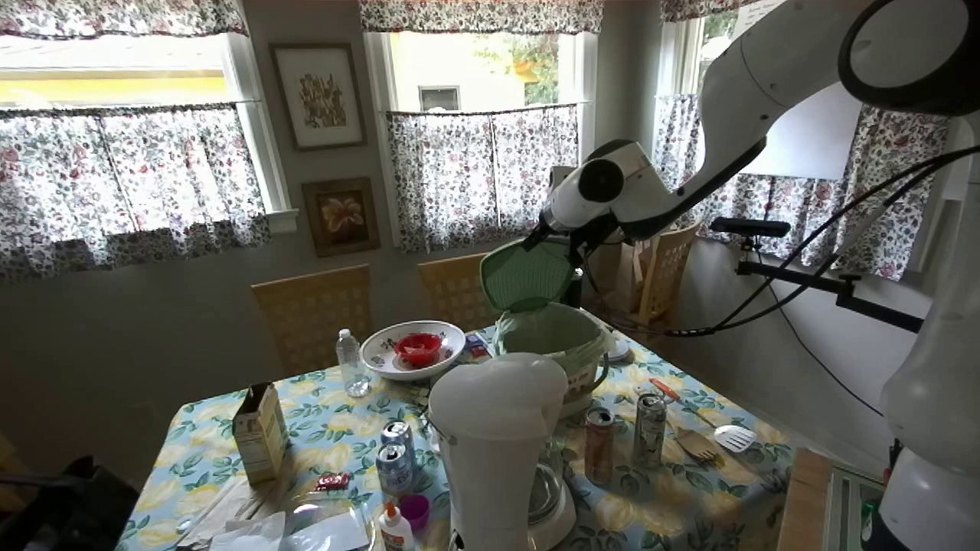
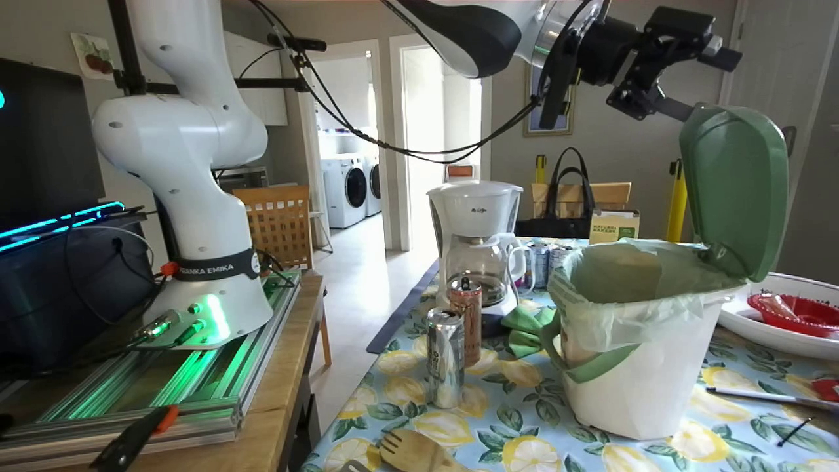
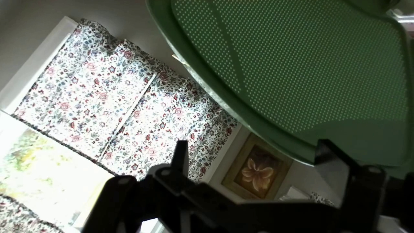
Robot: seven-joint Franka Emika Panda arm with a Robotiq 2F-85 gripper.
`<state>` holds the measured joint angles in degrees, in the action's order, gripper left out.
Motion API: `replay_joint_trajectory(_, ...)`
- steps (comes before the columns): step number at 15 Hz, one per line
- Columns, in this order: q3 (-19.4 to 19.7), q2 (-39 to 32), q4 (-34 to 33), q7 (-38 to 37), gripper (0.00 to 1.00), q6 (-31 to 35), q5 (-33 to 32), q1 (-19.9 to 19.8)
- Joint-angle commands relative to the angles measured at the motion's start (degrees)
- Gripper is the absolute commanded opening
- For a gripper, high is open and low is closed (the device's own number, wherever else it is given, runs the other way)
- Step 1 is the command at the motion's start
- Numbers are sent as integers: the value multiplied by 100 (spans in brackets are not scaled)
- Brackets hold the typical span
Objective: Open the bin and put the cans inside then close the bin.
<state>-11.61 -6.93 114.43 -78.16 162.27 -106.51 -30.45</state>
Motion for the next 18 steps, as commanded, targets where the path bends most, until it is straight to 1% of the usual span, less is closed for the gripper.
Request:
replay_joint_trajectory(1, -10, 281, 254, 201, 100, 108, 335, -5)
replay_joint_trajectory(2, -16, 333, 301, 190, 100, 117, 389, -5)
replay_joint_trajectory(4, -18, 474, 487, 339, 100, 178, 731, -15)
replay_joint_trajectory(11, -19, 896, 1104, 1240, 100, 259, 2345, -17)
replay_joint_trajectory(13, -21, 1013, 1351, 1744, 100, 322, 3035, -7)
replay_joint_trajectory(14, 770, 1067, 1537, 2148, 100, 362, 3575, 801)
replay_joint_trajectory(15, 865, 1101, 1701, 2462, 100, 401, 3977, 912)
replay_joint_trajectory(18, 1286, 1261, 2211, 3604, 100, 367, 5281, 1484)
